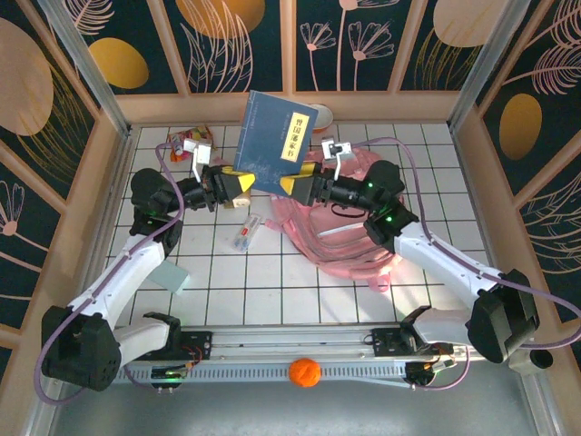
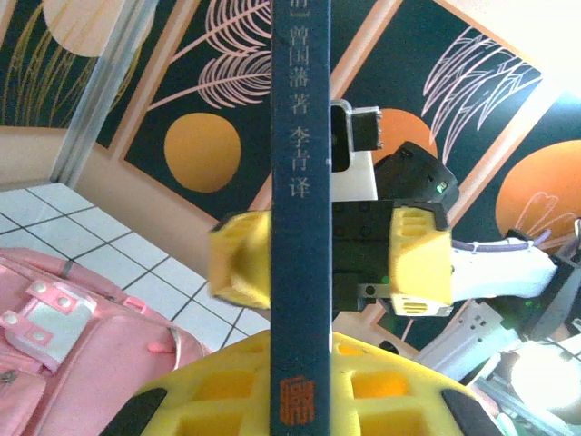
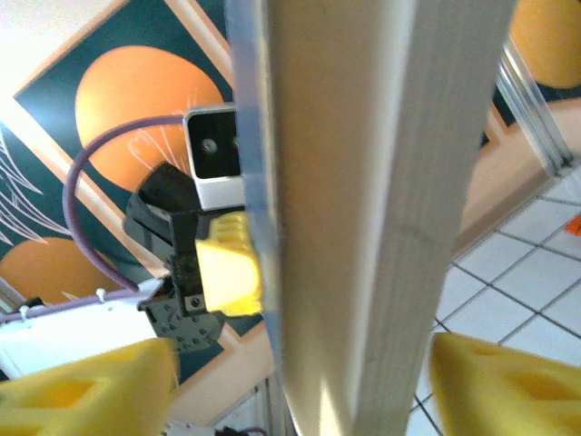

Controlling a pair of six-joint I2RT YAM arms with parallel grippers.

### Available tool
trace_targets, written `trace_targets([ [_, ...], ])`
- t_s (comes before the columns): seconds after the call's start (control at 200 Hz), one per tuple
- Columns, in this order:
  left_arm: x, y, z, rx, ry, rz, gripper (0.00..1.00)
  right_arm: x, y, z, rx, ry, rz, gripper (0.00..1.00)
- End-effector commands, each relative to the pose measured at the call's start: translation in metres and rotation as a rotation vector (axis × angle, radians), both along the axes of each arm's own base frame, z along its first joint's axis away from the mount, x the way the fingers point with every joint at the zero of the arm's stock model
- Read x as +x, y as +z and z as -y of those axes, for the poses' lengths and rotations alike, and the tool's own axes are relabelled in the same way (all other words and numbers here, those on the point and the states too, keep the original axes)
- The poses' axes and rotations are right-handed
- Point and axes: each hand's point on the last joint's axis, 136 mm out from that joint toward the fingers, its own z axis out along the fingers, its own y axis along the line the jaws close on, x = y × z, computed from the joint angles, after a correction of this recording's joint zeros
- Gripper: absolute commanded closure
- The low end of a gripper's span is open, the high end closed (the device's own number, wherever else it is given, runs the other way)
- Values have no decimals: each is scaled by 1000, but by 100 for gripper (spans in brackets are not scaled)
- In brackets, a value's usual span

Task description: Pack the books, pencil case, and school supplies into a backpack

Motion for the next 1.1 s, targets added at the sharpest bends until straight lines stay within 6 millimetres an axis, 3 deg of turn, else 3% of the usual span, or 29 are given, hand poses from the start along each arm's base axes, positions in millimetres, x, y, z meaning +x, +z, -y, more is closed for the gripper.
trace_targets([
  [0.0, 1, 14, 0, -11, 26, 94, 100, -13, 26, 11, 89, 23, 87, 44],
  [0.115, 0, 8, 2, 2, 10, 90, 97, -8, 31, 8, 82, 18, 89, 51],
  [0.305, -7, 2, 10, 28, -29, 92, 95, -1, 22, -1, 43, 35, 68, 63],
  [0.38, -6, 1, 10, 36, -14, 99, 94, 2, 15, 1, 15, 14, 63, 73],
  [0.435, -3, -2, 9, 46, 0, 96, 92, 7, 7, 6, -15, -18, 49, 88],
  [0.5, 1, -8, 9, 75, 21, 103, 78, 12, -4, 14, -54, -72, 34, 98],
  [0.601, 9, -18, 5, 178, 100, 174, 38, 21, -27, 29, -191, -202, 41, 100],
  [0.676, 13, -20, -1, 278, 170, 303, 28, 29, -53, 43, -377, -304, 60, 100],
  [0.861, 1, -41, -11, 497, 183, 631, 20, 24, -117, 73, -812, -340, 134, 100],
  [1.096, -7, -74, -7, 651, 85, 775, 16, -8, -151, 70, -1093, -158, 411, 100],
])
